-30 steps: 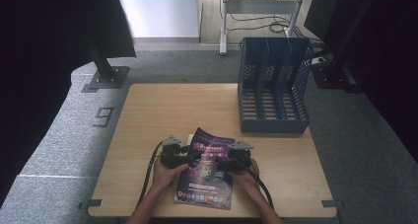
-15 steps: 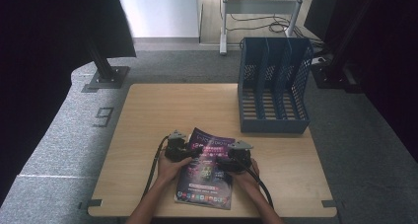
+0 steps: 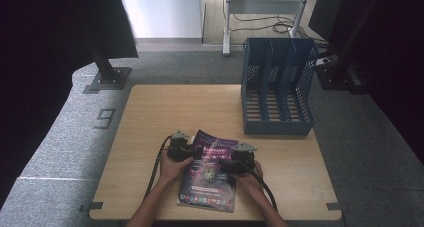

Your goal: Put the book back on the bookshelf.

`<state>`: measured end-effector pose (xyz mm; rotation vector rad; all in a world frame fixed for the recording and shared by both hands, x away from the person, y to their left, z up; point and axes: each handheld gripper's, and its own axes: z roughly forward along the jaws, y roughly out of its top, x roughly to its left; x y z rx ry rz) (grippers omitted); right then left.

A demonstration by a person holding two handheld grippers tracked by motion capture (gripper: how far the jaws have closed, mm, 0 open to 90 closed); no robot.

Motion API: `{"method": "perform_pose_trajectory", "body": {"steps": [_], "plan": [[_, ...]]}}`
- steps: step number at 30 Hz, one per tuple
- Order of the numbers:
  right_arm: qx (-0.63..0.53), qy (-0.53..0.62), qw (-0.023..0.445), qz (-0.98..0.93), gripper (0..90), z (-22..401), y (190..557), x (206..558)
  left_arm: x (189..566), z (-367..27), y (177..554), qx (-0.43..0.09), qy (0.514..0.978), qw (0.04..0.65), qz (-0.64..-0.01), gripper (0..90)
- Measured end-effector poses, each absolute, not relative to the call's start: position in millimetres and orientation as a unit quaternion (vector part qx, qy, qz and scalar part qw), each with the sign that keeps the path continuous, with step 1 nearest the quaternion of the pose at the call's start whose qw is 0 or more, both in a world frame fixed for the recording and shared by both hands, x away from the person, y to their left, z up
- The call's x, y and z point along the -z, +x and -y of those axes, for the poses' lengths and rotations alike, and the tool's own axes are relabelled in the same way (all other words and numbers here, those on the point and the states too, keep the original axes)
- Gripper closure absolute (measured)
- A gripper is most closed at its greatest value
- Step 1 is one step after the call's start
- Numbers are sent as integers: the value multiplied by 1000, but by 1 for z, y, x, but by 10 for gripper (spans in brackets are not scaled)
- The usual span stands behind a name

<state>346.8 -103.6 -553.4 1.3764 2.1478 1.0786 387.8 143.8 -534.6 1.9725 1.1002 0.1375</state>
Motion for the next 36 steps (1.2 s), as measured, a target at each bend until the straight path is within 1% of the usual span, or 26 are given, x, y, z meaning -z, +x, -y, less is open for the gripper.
{"method": "perform_pose_trajectory", "body": {"steps": [7, 8, 11, 16, 20, 27, 31, 36], "plan": [[-383, 489, 184, -762, 159, 104, 347, 553, 528, -141, 382, -72, 787, 442, -424, 807], [-383, 489, 184, -762, 159, 104, 347, 553, 527, -140, 380, -77, 788, 443, -420, 814], [-383, 489, 184, -762, 159, 104, 347, 553, 525, -137, 379, -87, 792, 438, -415, 808], [-383, 489, 184, -762, 160, 104, 347, 553, 528, -134, 383, -79, 796, 432, -418, 726], [-383, 490, 183, -762, 160, 104, 347, 553, 529, -133, 385, -78, 793, 434, -420, 732], [-383, 493, 179, -760, 160, 105, 347, 554, 526, -131, 384, -88, 796, 435, -412, 816], [-384, 492, 178, -761, 161, 105, 347, 554, 524, -131, 381, -87, 793, 444, -408, 833], [-385, 491, 176, -761, 165, 106, 347, 554, 518, -128, 375, -104, 795, 450, -393, 838]]}}
